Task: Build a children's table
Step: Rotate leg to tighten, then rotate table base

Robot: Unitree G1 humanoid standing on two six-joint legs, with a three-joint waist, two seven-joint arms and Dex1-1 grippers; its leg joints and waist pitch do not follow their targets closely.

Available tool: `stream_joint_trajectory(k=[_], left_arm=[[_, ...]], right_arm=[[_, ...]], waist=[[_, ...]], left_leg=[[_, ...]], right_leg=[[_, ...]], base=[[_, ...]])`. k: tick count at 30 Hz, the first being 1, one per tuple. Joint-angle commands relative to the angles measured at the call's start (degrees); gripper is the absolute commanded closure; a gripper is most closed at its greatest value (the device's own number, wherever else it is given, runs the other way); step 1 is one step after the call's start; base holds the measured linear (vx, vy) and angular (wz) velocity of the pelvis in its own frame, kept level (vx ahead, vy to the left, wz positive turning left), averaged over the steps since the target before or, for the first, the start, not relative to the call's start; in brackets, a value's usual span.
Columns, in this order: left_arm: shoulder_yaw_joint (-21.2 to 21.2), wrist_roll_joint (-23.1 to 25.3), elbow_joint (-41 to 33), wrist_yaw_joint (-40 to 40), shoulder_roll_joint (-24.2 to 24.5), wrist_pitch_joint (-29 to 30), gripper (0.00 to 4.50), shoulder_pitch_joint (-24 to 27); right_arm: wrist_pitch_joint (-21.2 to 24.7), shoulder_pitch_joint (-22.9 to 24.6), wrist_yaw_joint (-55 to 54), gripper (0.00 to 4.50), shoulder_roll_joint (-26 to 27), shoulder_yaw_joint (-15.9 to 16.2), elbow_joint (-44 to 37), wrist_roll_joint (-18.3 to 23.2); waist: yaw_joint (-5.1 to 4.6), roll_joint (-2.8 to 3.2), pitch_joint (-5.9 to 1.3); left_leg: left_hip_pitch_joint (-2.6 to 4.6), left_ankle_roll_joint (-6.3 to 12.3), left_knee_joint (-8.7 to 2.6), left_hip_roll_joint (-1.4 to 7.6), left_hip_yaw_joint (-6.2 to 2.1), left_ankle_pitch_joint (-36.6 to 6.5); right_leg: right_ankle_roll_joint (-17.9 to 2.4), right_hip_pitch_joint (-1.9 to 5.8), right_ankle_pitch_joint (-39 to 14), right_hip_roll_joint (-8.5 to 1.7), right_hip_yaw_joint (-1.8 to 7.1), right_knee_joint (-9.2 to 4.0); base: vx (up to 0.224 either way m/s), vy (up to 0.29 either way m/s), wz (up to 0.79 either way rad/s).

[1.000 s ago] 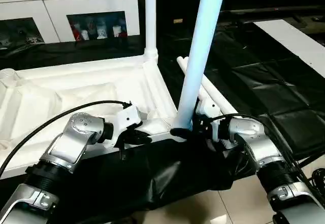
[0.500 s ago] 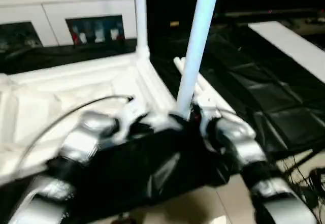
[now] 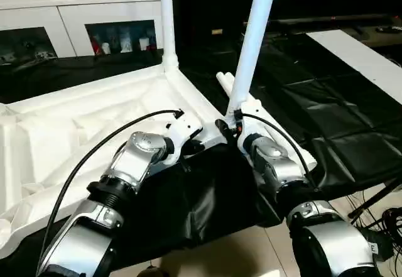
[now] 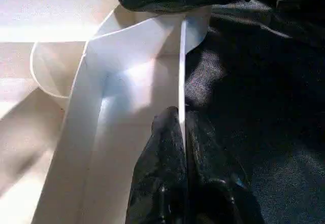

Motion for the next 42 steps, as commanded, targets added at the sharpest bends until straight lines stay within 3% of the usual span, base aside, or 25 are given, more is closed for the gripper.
stream_joint_trajectory(k=[1,4,8,10,15,16,19,21,25,28,32,33,34,35,36,38,39,41,42], left_arm=[[1.23,0.45,2.18,4.99,-0.42,-1.90,4.50,-0.39],[1.22,0.25,2.40,4.30,-0.14,-3.10,4.50,-0.41],[1.80,-0.47,2.26,3.18,-0.08,-5.40,4.50,-0.17],[2.24,-0.48,2.72,3.36,-0.11,-8.32,4.50,-0.35],[5.34,-0.70,6.16,10.53,-1.91,-16.50,4.50,-3.54],[6.00,-1.33,6.30,10.59,-2.22,-16.73,4.06,-3.96],[6.55,-1.63,6.50,11.15,-2.44,-16.25,3.95,-4.84],[6.82,-0.57,7.76,14.18,-2.53,-19.00,3.76,-6.13],[8.07,0.07,8.39,18.56,-2.15,-21.21,3.53,-6.87],[9.46,0.68,6.47,20.89,-0.11,-20.22,3.53,-6.72],[13.09,0.72,-1.37,21.08,4.38,-14.58,3.53,-4.01],[14.63,0.69,-6.08,19.64,8.26,-11.48,3.53,-1.51],[15.17,0.83,-7.39,19.33,9.52,-10.77,3.53,-0.73],[15.43,0.89,-8.02,19.18,10.11,-10.43,3.53,-0.36],[16.71,1.19,-11.46,17.60,14.04,-9.48,3.53,2.40],[17.89,0.48,-14.90,14.99,16.69,-7.49,3.53,5.39],[18.43,0.10,-17.27,13.46,18.21,-5.93,3.53,7.69],[18.71,-0.15,-18.79,12.57,19.20,-4.89,3.53,9.19],[20.14,-0.53,-23.45,10.77,22.15,0.32,3.53,13.17]], right_arm=[[-0.76,0.20,6.64,1.08,4.07,0.22,1.09,2.65],[-2.96,-0.24,6.64,0.73,4.06,-0.28,0.95,3.03],[-4.61,0.50,5.00,0.64,2.33,0.90,-2.46,1.37],[-3.83,3.29,6.77,0.64,0.72,1.99,-8.46,0.86],[-0.77,9.00,9.11,0.64,-1.11,2.84,-17.93,0.64],[-0.36,9.52,9.01,0.61,-1.22,2.90,-18.59,0.61],[-0.80,10.46,8.87,0.61,-1.34,3.15,-19.44,0.23],[-0.30,11.53,8.34,0.61,-1.17,3.49,-20.84,0.43],[0.75,12.24,7.66,0.61,-0.69,3.86,-22.12,0.40],[2.76,13.30,8.07,0.61,-0.48,4.75,-24.78,0.11],[4.81,14.07,9.69,0.61,-0.49,6.18,-26.12,-0.48],[5.42,14.20,10.03,0.61,-0.66,7.08,-25.56,-1.39],[5.45,14.14,10.05,0.61,-0.68,7.29,-25.23,-1.63],[5.46,14.12,10.07,0.61,-0.69,7.39,-25.08,-1.74],[5.55,13.57,9.73,0.61,-0.55,7.48,-23.77,-1.92],[5.61,12.74,9.07,0.61,-0.47,7.41,-22.10,-2.30],[5.50,12.08,8.41,0.61,-0.38,7.23,-20.94,-2.49],[5.46,11.68,7.97,0.61,-0.32,7.12,-20.29,-2.61],[5.44,10.54,7.44,0.61,-0.19,7.03,-18.70,-2.56]], waist=[[-0.11,0.21,-3.43],[-0.32,0.13,-3.62],[-0.08,0.14,-3.68],[0.17,0.01,-3.71],[0.58,0.18,-4.14],[0.59,0.13,-4.38],[0.79,0.55,-4.67],[0.81,0.65,-4.69],[0.68,0.60,-4.44],[0.57,0.76,-4.26],[0.01,0.93,-4.06],[0.09,0.95,-3.94],[-0.21,0.94,-3.74],[-0.08,1.15,-3.84],[-0.10,1.18,-3.81],[-0.40,1.25,-3.57],[-0.27,1.64,-3.61],[-0.25,1.70,-3.59],[0.06,1.69,-3.62]], left_leg=[[2.11,-1.95,-4.68,1.78,-1.31,-22.52],[1.37,-1.71,-4.97,1.86,-1.66,-20.45],[1.93,-1.55,-4.66,1.91,-1.30,-19.86],[1.62,-0.67,-4.61,1.83,-1.18,-17.65],[1.79,0.91,-4.08,1.74,-1.00,-14.29],[1.38,1.22,-4.01,1.67,-1.12,-11.75],[1.45,2.21,-3.54,1.74,-1.05,-8.82],[1.37,2.80,-3.33,1.69,-1.06,-8.20],[1.35,3.07,-3.39,1.60,-1.06,-9.60],[1.53,1.86,-3.70,1.76,-1.14,-12.31],[1.43,0.02,-4.12,1.96,-1.35,-14.55],[1.81,-0.51,-4.11,1.96,-1.21,-15.26],[1.45,-0.74,-4.32,1.89,-1.27,-15.48],[1.61,-1.15,-4.34,1.97,-1.34,-15.68],[1.95,-1.48,-4.23,1.89,-1.17,-15.86],[1.55,-2.05,-4.61,1.92,-1.33,-16.49],[2.16,-2.71,-4.51,1.96,-1.19,-17.39],[2.18,-3.20,-4.53,1.95,-1.14,-17.47],[2.69,-3.47,-4.39,2.03,-0.95,-17.81]], right_leg=[[-9.42,1.04,-17.21,-2.83,1.62,-5.09],[-9.16,1.59,-16.92,-2.95,1.32,-4.83],[-9.99,0.99,-15.67,-2.88,1.52,-4.93],[-9.77,1.36,-13.02,-2.72,1.52,-4.70],[-9.66,1.45,-6.69,-2.32,1.57,-4.28],[-10.34,1.89,-3.79,-2.41,1.42,-3.78],[-12.80,1.86,2.45,-2.35,1.22,-3.17],[-13.26,1.96,5.42,-2.14,1.14,-2.82],[-13.11,2.21,4.29,-2.27,1.14,-2.98],[-12.20,2.07,-0.37,-2.29,1.21,-3.39],[-11.90,2.05,-3.90,-2.34,1.15,-3.40],[-11.83,1.62,-4.91,-2.22,1.22,-3.57],[-11.69,1.71,-5.69,-2.17,1.24,-3.55],[-11.51,1.70,-6.16,-2.23,1.21,-3.47],[-11.29,1.30,-6.07,-2.03,1.32,-3.63],[-11.11,1.40,-7.28,-2.10,1.31,-3.51],[-11.03,0.90,-7.63,-1.95,1.39,-3.64],[-11.29,0.83,-6.62,-1.78,1.43,-3.56],[-11.48,0.44,-5.54,-1.78,1.53,-3.48]], base=[[0.000,0.000,0.00],[0.000,0.000,0.00],[0.000,0.000,0.00],[0.000,0.000,0.00],[0.000,0.000,0.00],[0.000,0.000,0.00],[0.000,0.000,0.00],[0.000,0.000,0.00],[0.000,0.000,0.00],[0.000,0.000,0.00],[0.000,0.000,0.00],[0.000,0.000,0.00],[0.000,0.000,0.00],[0.000,0.000,0.00],[0.000,0.000,0.00],[0.000,0.000,0.00],[0.000,0.000,0.00],[0.000,0.000,0.00],[0.000,0.000,0.00]])
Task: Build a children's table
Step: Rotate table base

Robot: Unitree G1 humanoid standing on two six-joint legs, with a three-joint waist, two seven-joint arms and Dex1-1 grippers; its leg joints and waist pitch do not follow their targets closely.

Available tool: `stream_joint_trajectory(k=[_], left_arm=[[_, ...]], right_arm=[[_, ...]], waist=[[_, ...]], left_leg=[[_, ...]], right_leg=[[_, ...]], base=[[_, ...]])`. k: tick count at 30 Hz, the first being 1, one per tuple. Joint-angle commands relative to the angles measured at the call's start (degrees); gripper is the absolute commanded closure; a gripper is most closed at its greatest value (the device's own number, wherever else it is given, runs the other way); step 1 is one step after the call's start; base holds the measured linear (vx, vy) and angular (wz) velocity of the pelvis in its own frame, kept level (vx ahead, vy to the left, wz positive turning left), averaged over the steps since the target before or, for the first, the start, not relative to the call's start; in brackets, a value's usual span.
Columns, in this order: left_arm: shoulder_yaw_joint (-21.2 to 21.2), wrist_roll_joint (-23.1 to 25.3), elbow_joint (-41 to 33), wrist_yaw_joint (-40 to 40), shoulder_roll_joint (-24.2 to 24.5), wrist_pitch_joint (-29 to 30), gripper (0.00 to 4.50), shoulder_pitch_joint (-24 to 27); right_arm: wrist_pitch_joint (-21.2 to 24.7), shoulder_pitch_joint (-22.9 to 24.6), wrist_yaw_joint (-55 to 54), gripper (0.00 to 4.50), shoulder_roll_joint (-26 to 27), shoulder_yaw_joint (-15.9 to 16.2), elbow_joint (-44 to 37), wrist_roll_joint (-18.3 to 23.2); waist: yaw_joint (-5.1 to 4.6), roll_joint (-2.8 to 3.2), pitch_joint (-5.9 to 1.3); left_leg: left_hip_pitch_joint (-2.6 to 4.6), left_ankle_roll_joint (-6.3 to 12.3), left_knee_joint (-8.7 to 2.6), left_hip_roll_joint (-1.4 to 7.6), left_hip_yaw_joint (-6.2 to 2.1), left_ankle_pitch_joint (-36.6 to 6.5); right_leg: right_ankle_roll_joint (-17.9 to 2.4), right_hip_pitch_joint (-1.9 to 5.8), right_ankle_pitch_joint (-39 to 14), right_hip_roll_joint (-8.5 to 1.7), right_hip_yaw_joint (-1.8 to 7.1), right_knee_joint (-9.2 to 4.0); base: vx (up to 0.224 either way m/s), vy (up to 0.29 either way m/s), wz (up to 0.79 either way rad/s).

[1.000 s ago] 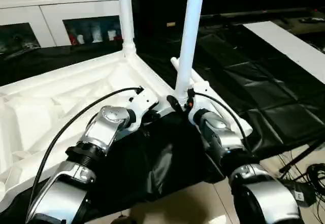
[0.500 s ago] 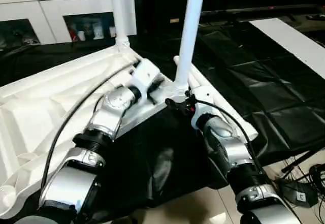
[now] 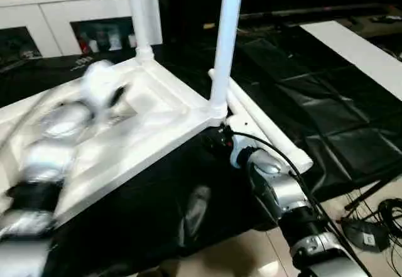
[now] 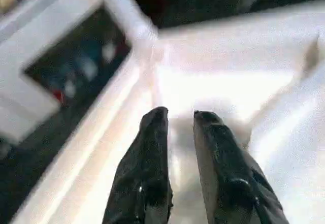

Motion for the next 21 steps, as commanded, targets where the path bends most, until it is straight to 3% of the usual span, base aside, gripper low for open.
stream_joint_trajectory(k=[1,6,7,8,10,15,19,21], left_arm=[[1.41,-0.40,-5.26,-2.39,2.77,5.88,3.53,2.44],[5.20,3.85,-6.73,-1.34,9.09,12.02,3.53,5.95],[5.39,3.95,-6.72,-1.17,9.21,12.26,3.53,5.99],[6.08,5.23,-6.12,-0.08,10.78,12.54,3.53,6.60],[5.89,6.95,-5.56,0.40,14.13,13.47,3.53,9.46],[4.74,7.22,-9.39,-2.68,17.50,19.05,3.53,14.97],[4.37,6.87,-10.23,-4.02,17.17,18.49,3.53,15.27],[3.51,4.26,-11.87,-5.47,15.38,18.89,3.53,14.42]], right_arm=[[0.32,-1.72,-0.77,0.61,0.22,-0.22,1.26,-0.42],[0.79,-2.41,-0.54,0.61,0.48,-0.20,1.64,-0.42],[0.82,-2.40,-0.51,0.61,0.49,-0.20,1.62,-0.41],[0.86,-2.27,-0.15,0.61,0.53,0.04,1.64,-0.50],[0.51,-2.17,0.44,0.61,0.80,0.70,2.75,-0.99],[-1.47,-4.40,0.09,0.61,1.66,0.98,8.32,-1.50],[-2.13,-6.13,-0.31,0.61,2.26,0.54,11.56,-1.36],[-3.16,-7.56,-0.23,0.61,3.23,-0.09,14.71,-1.02]], waist=[[-0.19,1.34,-3.83],[-0.49,1.26,-3.30],[-0.40,1.35,-3.32],[-0.41,1.16,-3.24],[-0.41,1.41,-3.23],[-0.59,1.59,-3.36],[-0.28,1.72,-3.29],[-0.32,1.68,-3.40]], left_leg=[[2.40,-3.52,-4.36,1.85,-1.24,-17.30],[2.39,-3.49,-4.70,1.51,-1.23,-19.50],[2.71,-3.80,-4.65,1.53,-1.20,-20.13],[2.69,-3.81,-4.70,1.54,-1.19,-20.36],[2.31,-3.83,-4.84,1.50,-1.44,-20.78],[2.49,-4.03,-4.78,1.60,-1.38,-21.04],[2.69,-4.04,-4.73,1.58,-1.29,-21.45],[2.71,-4.28,-4.76,1.58,-1.36,-22.12]], right_leg=[[-11.90,1.58,-5.02,-2.15,1.62,-2.88],[-10.09,1.33,-9.33,-1.93,1.71,-3.52],[-9.94,1.08,-9.91,-1.94,1.76,-3.61],[-9.91,1.04,-10.11,-1.91,1.79,-3.71],[-9.38,1.17,-10.95,-2.04,1.76,-3.59],[-10.67,0.93,-9.67,-2.03,1.81,-3.50],[-11.58,0.88,-8.83,-1.98,1.83,-3.51],[-11.47,0.92,-9.33,-2.12,1.83,-3.46]], base=[[0.000,0.000,0.00],[0.000,0.000,0.00],[0.000,0.000,0.00],[0.000,0.000,0.00],[0.000,0.000,0.00],[0.000,0.000,0.00],[0.000,0.000,0.00],[0.000,0.000,0.00]])
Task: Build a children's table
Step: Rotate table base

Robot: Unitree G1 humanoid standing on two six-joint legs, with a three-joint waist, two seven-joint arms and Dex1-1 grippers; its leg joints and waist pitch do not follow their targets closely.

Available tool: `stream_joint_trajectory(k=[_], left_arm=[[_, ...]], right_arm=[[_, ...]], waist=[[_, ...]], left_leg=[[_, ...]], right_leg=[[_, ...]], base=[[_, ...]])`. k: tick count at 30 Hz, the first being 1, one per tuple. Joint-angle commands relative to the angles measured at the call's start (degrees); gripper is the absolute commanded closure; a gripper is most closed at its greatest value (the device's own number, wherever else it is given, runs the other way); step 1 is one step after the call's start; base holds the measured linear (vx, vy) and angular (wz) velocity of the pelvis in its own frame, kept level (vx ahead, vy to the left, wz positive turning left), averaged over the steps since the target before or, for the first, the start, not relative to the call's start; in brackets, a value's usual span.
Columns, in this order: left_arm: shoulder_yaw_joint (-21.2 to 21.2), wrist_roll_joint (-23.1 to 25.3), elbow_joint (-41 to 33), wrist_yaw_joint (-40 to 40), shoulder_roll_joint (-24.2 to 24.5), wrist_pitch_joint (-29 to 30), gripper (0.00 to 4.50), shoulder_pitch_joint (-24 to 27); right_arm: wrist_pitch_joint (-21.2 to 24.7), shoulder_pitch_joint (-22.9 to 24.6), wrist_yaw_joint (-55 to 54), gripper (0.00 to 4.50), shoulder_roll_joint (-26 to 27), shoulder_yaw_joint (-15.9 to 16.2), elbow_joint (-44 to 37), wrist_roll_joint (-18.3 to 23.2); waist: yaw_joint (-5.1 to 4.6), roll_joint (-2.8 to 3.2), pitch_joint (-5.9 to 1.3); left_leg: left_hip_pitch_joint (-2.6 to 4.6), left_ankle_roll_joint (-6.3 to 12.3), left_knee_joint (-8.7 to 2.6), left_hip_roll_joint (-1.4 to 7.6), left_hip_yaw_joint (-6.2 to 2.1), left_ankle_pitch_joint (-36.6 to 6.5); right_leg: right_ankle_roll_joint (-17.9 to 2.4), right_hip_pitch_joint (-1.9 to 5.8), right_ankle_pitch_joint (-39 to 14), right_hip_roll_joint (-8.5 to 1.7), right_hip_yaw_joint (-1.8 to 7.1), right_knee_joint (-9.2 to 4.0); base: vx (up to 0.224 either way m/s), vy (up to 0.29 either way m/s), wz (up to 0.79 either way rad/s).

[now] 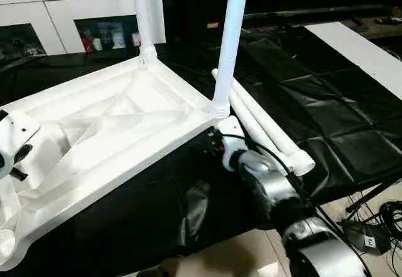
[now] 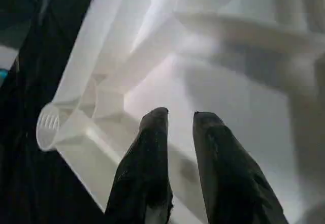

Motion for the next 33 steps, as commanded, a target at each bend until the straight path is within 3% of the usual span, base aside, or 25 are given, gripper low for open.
stream_joint_trajectory(k=[1,9,10,12,15,18,19,22,26,28,30,33], left_arm=[[-1.47,-2.25,-3.05,-2.04,-1.22,0.04,3.53,-0.87],[-5.14,-7.00,-9.10,-9.52,-1.87,4.59,3.53,0.43],[-5.54,-7.74,-10.01,-10.62,-1.96,5.00,3.53,0.88],[-5.66,-8.26,-10.60,-11.12,-2.12,5.33,3.53,1.05],[-4.47,-12.65,-13.13,-11.90,-4.89,7.78,3.53,-0.28],[-4.15,-15.05,-14.31,-12.45,-6.29,8.37,3.53,-1.04],[-3.72,-15.80,-14.55,-12.14,-7.11,8.85,3.53,-1.66],[-1.97,-15.40,-12.67,-9.38,-9.24,5.62,3.53,-4.63],[1.03,-21.12,-13.14,-10.62,-13.22,2.41,3.53,-7.79],[0.20,-27.38,-16.90,-16.00,-15.02,3.52,3.53,-7.04],[-2.04,-28.48,-17.80,-18.04,-15.17,4.38,3.53,-6.40],[-4.46,-27.84,-17.59,-18.66,-15.36,4.67,3.53,-6.34]], right_arm=[[-1.06,-1.15,-0.32,0.61,0.55,-0.58,2.61,-0.16],[-3.67,-5.86,-0.15,0.61,3.76,-0.23,11.74,-0.83],[-4.07,-6.42,-0.05,0.61,4.38,-0.19,12.57,-0.89],[-4.48,-6.88,0.13,0.61,4.81,-0.37,13.30,-0.86],[-6.82,-8.10,3.61,0.61,6.85,-3.62,14.12,2.79],[-8.19,-8.72,3.48,0.61,6.98,-3.81,15.39,2.61],[-8.72,-8.94,2.83,0.61,6.81,-3.90,16.04,2.42],[-10.54,-9.29,2.04,0.61,5.97,-4.87,16.69,2.75],[-11.48,-8.22,6.62,0.61,4.34,-6.50,12.76,5.05],[-9.79,-5.43,11.90,0.61,1.93,-6.43,5.79,6.63],[-7.73,-2.35,15.22,0.61,-0.46,-4.75,-0.73,6.44],[-5.25,0.85,18.11,0.61,-3.08,-2.85,-7.28,6.18]], waist=[[-0.24,1.90,-3.45],[-0.49,1.70,-3.77],[-0.54,1.72,-3.71],[-0.57,1.88,-3.79],[-0.44,1.70,-3.92],[-0.39,1.69,-3.79],[-0.43,1.44,-3.81],[-0.43,1.20,-3.65],[-0.39,0.96,-3.86],[-0.13,1.11,-4.07],[-0.04,1.08,-4.05],[0.14,1.06,-4.08]], left_leg=[[2.67,-4.50,-4.76,1.64,-1.35,-22.48],[2.40,-3.92,-4.50,1.50,-1.24,-20.73],[2.13,-3.78,-4.57,1.48,-1.29,-19.78],[2.32,-3.71,-4.44,1.52,-1.17,-19.41],[2.36,-3.45,-4.31,1.56,-1.09,-18.23],[2.35,-3.58,-4.40,1.48,-1.02,-19.25],[2.43,-3.59,-4.36,1.48,-0.97,-19.55],[2.43,-3.51,-4.33,1.47,-0.92,-20.25],[2.23,-3.08,-4.28,1.52,-1.00,-18.86],[2.23,-2.45,-4.19,1.58,-0.97,-17.24],[2.31,-1.53,-4.00,1.48,-0.74,-15.87],[2.20,-1.00,-3.90,1.30,-0.72,-14.89]], right_leg=[[-11.66,0.95,-9.97,-2.32,1.81,-3.59],[-12.35,1.29,-8.56,-2.26,1.78,-3.22],[-12.40,1.46,-8.07,-2.26,1.72,-3.13],[-12.59,1.27,-7.12,-2.19,1.73,-3.05],[-13.00,1.55,-5.01,-2.10,1.70,-2.84],[-12.92,1.46,-6.46,-2.04,1.61,-2.92],[-12.88,1.47,-7.26,-2.09,1.68,-3.03],[-12.34,1.40,-9.33,-2.16,1.81,-3.35],[-11.83,1.69,-8.93,-2.20,1.72,-3.18],[-12.16,1.91,-7.08,-2.19,1.63,-2.85],[-12.02,1.79,-5.12,-1.62,1.45,-2.78],[-11.70,2.08,-4.79,-1.61,1.47,-3.01]], base=[[0.000,0.000,0.00],[0.000,0.000,0.00],[0.000,0.000,0.00],[0.000,0.000,0.00],[0.000,0.000,0.00],[0.000,0.000,0.00],[0.000,0.000,0.00],[0.000,0.000,0.00],[0.000,0.000,0.00],[0.000,0.000,0.00],[0.000,0.000,0.00],[0.000,0.000,0.00]])
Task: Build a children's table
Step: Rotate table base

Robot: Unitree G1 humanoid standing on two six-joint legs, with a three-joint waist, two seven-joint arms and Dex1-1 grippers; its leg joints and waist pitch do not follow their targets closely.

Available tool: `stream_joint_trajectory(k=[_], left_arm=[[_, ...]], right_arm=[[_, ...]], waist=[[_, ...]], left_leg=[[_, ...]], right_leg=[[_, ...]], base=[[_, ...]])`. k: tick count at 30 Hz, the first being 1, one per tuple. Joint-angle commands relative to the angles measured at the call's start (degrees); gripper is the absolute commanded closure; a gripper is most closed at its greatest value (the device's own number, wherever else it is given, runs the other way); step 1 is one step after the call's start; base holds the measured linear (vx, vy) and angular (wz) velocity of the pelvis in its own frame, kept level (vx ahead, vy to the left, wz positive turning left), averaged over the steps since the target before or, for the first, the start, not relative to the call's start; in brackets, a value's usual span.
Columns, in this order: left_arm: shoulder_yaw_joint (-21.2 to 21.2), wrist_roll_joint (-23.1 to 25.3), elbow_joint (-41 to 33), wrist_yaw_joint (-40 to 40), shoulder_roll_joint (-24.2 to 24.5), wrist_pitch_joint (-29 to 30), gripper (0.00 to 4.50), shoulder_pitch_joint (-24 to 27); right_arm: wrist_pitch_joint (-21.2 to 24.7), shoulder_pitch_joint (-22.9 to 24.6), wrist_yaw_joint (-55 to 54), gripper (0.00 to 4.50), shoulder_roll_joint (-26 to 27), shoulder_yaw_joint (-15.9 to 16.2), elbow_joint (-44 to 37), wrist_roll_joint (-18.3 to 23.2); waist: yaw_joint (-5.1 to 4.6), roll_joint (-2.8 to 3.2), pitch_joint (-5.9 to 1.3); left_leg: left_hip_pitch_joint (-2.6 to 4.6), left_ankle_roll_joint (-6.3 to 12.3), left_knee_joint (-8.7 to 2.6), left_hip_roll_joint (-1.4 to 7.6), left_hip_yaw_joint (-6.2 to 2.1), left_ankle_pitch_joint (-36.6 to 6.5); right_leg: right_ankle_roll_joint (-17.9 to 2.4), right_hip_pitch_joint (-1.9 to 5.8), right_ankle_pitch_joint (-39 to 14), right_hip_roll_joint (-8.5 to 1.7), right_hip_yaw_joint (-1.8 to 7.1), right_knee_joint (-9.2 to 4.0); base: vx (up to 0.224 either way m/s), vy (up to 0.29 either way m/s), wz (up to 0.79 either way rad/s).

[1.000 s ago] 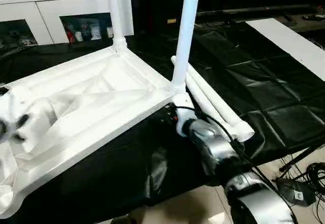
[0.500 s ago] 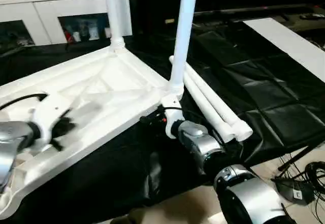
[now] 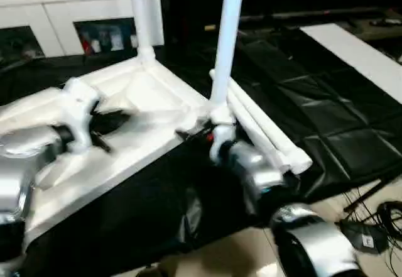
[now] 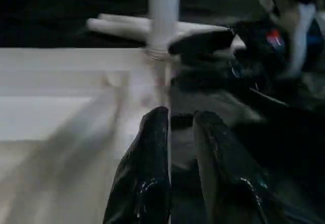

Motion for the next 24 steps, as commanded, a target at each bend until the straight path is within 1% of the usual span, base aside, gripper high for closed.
stream_joint_trajectory(k=[1,2,3,4,5,6,7,8,9,10,11,12,13,14,15,16,17,18,20,21,22,24], left_arm=[[-3.25,0.75,-0.16,-1.16,-0.04,1.17,3.53,-0.04],[-4.23,0.89,0.14,-1.23,-0.31,1.84,3.53,-0.24],[-5.00,1.09,0.38,-1.24,-0.54,2.12,3.53,-0.42],[-8.30,2.69,1.86,-0.71,-1.69,2.62,3.53,-1.48],[-8.30,2.69,1.86,-0.71,-1.69,2.62,3.53,-1.48],[-11.18,4.61,3.71,-0.07,-1.89,2.01,3.53,-2.44],[-12.93,5.82,4.75,0.13,-1.38,1.68,3.53,-2.88],[-14.06,6.57,5.41,0.19,-0.96,1.40,3.53,-3.16],[-15.61,7.77,6.73,0.11,-0.89,0.82,3.53,-3.78],[-16.46,8.38,7.55,0.06,-0.91,0.50,3.53,-4.18],[-17.17,8.97,8.47,0.30,-1.13,0.57,3.53,-4.74],[-18.23,10.25,10.23,0.87,-1.53,0.14,3.53,-5.73],[-18.83,10.91,11.27,1.30,-1.69,-0.08,3.53,-6.37],[-19.50,11.97,12.65,2.28,-1.98,-0.20,3.53,-7.20],[-20.03,12.99,13.88,3.17,-2.19,-0.59,3.53,-7.92],[-20.08,14.28,16.06,5.52,-3.09,-0.62,3.53,-9.22],[-20.07,15.14,17.62,7.17,-3.73,-0.65,3.53,-10.15],[-20.34,16.21,19.52,8.66,-4.36,-1.47,3.53,-11.34],[-20.88,16.96,21.27,9.82,-4.86,-1.98,3.53,-12.47],[-21.17,17.55,23.27,11.30,-5.89,-2.17,3.53,-13.68],[-21.37,18.00,24.70,12.21,-6.62,-2.43,3.53,-14.45],[-22.13,19.52,29.01,14.67,-8.53,-4.54,3.53,-16.55]], right_arm=[[4.24,4.04,4.41,0.61,-3.10,2.82,-8.12,-0.02],[5.66,5.64,5.95,0.61,-4.66,3.70,-11.40,-0.15],[6.80,6.79,6.98,0.61,-5.87,4.22,-13.83,-0.13],[11.63,11.00,10.18,0.61,-10.89,5.30,-23.00,0.45],[11.63,11.00,10.18,0.61,-10.89,5.30,-23.00,0.45],[14.70,13.62,12.44,0.61,-14.35,5.51,-28.76,0.62],[16.14,14.80,13.50,0.61,-15.87,5.78,-31.31,0.50],[17.10,15.53,14.16,0.61,-16.80,5.98,-32.93,0.42],[17.92,16.44,15.07,0.61,-18.14,6.32,-34.53,0.21],[18.37,16.95,15.55,0.61,-18.88,6.51,-35.37,0.06],[18.95,17.43,15.71,0.61,-19.51,6.67,-36.26,-0.01],[19.61,17.88,15.62,0.61,-19.97,6.71,-37.05,-0.04],[20.68,18.27,15.30,0.61,-20.29,6.80,-38.17,0.12],[21.39,18.55,14.86,0.61,-20.47,6.81,-38.99,0.11],[22.70,18.93,14.34,0.61,-20.76,6.94,-40.38,0.27],[23.58,19.07,13.82,0.61,-20.79,7.06,-41.25,0.32],[24.20,19.12,13.48,0.61,-20.78,7.14,-41.82,0.35],[24.92,19.07,13.03,0.61,-20.54,7.28,-42.28,0.34],[26.03,19.21,12.64,0.61,-20.45,7.51,-43.19,0.20],[26.53,19.32,12.33,0.61,-20.26,7.81,-43.50,-0.07],[26.82,19.38,12.13,0.61,-20.16,7.95,-43.60,-0.32],[27.14,19.37,11.59,0.61,-20.02,8.33,-43.54,-1.16]], waist=[[0.00,1.25,-3.87],[0.22,1.19,-4.11],[0.27,1.07,-4.00],[0.31,1.63,-3.74],[0.68,1.44,-3.89],[0.48,1.52,-3.88],[0.69,1.66,-3.94],[0.63,1.60,-3.86],[0.52,1.69,-3.81],[0.33,1.45,-3.80],[0.19,1.36,-3.82],[0.02,1.53,-3.78],[-0.04,1.49,-3.73],[0.15,1.46,-3.88],[0.10,1.49,-3.86],[0.17,1.46,-3.81],[0.16,1.44,-3.87],[0.22,1.48,-3.87],[0.34,1.46,-3.93],[0.38,1.28,-3.93],[0.37,1.31,-3.89],[0.49,1.29,-3.90]], left_leg=[[2.05,-0.77,-4.20,1.16,-0.81,-15.13],[2.23,-0.83,-4.02,1.22,-0.79,-14.94],[2.03,-0.86,-4.14,1.18,-0.84,-14.98],[2.16,-1.05,-4.26,1.14,-0.92,-15.84],[2.52,-1.10,-4.07,1.33,-0.80,-16.21],[2.25,-1.21,-4.16,1.17,-0.87,-16.37],[2.21,-1.18,-4.07,1.11,-0.93,-16.60],[2.18,-1.16,-4.12,1.10,-0.93,-17.15],[1.94,-1.21,-4.22,1.04,-1.14,-17.45],[1.91,-1.44,-4.24,1.06,-1.16,-18.09],[1.84,-1.53,-4.19,1.04,-1.22,-18.27],[1.82,-1.66,-4.24,1.02,-1.26,-18.66],[1.92,-1.57,-4.18,0.98,-1.23,-18.92],[2.39,-1.62,-3.93,1.05,-1.12,-19.27],[1.96,-1.57,-4.06,1.02,-1.30,-18.27],[2.25,-1.52,-3.96,1.05,-1.13,-18.19],[2.27,-1.57,-3.91,1.07,-1.19,-18.16],[2.09,-1.60,-3.96,1.03,-1.27,-17.83],[2.13,-1.67,-3.96,1.14,-1.31,-17.79],[2.09,-1.52,-3.94,1.11,-1.29,-17.77],[2.06,-1.56,-3.95,1.11,-1.28,-17.94],[2.11,-1.67,-3.89,1.07,-1.28,-18.63]], right_leg=[[-10.93,2.07,-5.45,-1.59,1.60,-3.30],[-10.87,2.06,-5.31,-1.74,1.58,-3.19],[-10.68,2.22,-6.11,-1.76,1.58,-3.35],[-9.98,2.15,-7.51,-1.51,1.63,-3.72],[-9.52,2.00,-7.51,-1.56,1.67,-3.79],[-9.70,2.11,-7.57,-1.62,1.75,-3.74],[-9.20,2.16,-8.68,-1.69,1.77,-3.87],[-8.99,2.09,-9.54,-1.73,1.78,-4.05],[-8.58,2.30,-11.17,-1.85,1.73,-4.14],[-8.49,2.22,-12.71,-1.99,1.69,-4.36],[-8.73,2.25,-13.14,-2.08,1.67,-4.33],[-8.91,2.26,-14.36,-2.11,1.61,-4.52],[-8.83,2.09,-14.86,-1.98,1.64,-4.64],[-9.16,1.78,-14.74,-2.01,1.77,-4.68],[-9.36,2.21,-13.97,-2.02,1.66,-4.47],[-9.26,1.85,-13.52,-1.76,1.70,-4.55],[-9.45,1.95,-13.20,-1.82,1.71,-4.44],[-9.39,2.10,-13.32,-1.91,1.62,-4.42],[-9.70,2.05,-13.27,-2.03,1.59,-4.37],[-9.85,2.02,-13.02,-2.04,1.57,-4.36],[-9.94,2.02,-13.01,-2.05,1.58,-4.41],[-9.49,1.99,-14.19,-2.16,1.59,-4.57]], base=[[0.000,0.000,0.00],[0.000,0.000,0.00],[0.000,0.000,0.00],[0.000,0.000,0.00],[0.000,0.000,0.00],[0.000,0.000,0.00],[0.000,0.000,0.00],[0.000,0.000,0.00],[0.000,0.000,0.00],[0.000,0.000,0.00],[0.000,0.000,0.00],[0.000,0.000,0.00],[0.000,0.000,0.00],[0.000,0.000,0.00],[0.000,0.000,0.00],[0.000,0.000,0.00],[0.000,0.000,0.00],[0.000,0.000,0.00],[0.000,0.000,0.00],[0.000,0.000,0.00],[0.000,0.000,0.00],[0.000,0.000,0.00]])
